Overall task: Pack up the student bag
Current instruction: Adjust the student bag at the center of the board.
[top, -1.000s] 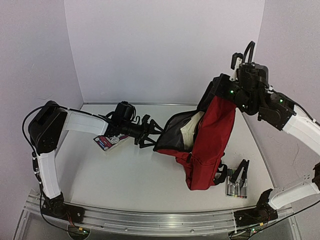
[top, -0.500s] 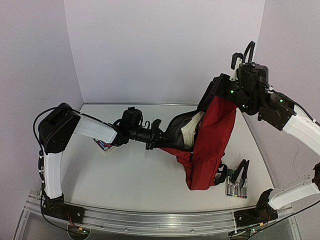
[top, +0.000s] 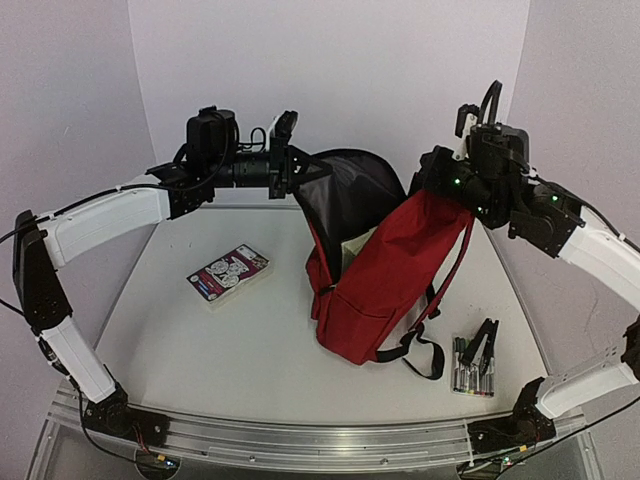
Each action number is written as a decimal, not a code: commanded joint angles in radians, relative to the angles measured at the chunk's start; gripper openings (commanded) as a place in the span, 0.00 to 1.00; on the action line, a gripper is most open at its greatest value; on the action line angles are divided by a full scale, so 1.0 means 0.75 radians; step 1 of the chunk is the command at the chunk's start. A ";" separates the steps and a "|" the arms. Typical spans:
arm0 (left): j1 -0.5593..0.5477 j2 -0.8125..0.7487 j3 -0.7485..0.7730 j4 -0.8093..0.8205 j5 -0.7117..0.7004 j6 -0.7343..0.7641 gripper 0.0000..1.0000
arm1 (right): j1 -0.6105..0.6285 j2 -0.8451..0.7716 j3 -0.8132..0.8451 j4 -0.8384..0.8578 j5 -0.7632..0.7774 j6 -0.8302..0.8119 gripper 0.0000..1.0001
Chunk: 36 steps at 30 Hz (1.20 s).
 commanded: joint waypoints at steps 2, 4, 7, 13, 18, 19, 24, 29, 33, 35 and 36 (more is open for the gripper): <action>0.016 -0.091 0.177 -0.072 0.046 0.163 0.00 | -0.021 0.062 0.087 0.060 -0.023 -0.036 0.00; 0.015 -0.088 0.122 -0.027 0.072 0.122 0.00 | -0.035 0.075 0.091 0.071 -0.029 -0.042 0.00; 0.002 -0.105 0.031 0.085 0.105 0.062 0.00 | -0.074 0.093 0.090 0.089 -0.064 -0.046 0.00; -0.013 -0.192 -0.095 -0.025 -0.010 0.161 0.00 | -0.113 0.138 0.103 0.148 -0.110 -0.064 0.00; -0.011 -0.358 -0.342 -0.227 -0.269 0.220 0.00 | -0.124 0.159 0.137 0.158 -0.104 -0.124 0.00; -0.011 -0.403 -0.393 -0.270 -0.332 0.221 0.00 | -0.124 0.160 0.143 0.158 -0.100 -0.138 0.00; -0.002 -0.608 -0.637 -0.449 -0.627 0.142 0.03 | -0.126 0.159 0.137 0.158 -0.104 -0.146 0.00; 0.023 -0.698 -0.692 -0.602 -0.759 0.149 0.13 | -0.126 0.164 0.131 0.158 -0.176 -0.124 0.00; 0.145 -0.688 -0.730 -0.626 -0.714 0.160 0.14 | -0.126 0.159 0.162 0.156 -0.248 -0.153 0.00; 0.221 -0.672 -0.759 -0.566 -0.608 0.143 0.17 | -0.126 0.156 0.192 0.148 -0.269 -0.176 0.00; 0.247 -0.664 -0.767 -0.530 -0.548 0.141 0.22 | -0.126 0.156 0.210 0.139 -0.274 -0.189 0.00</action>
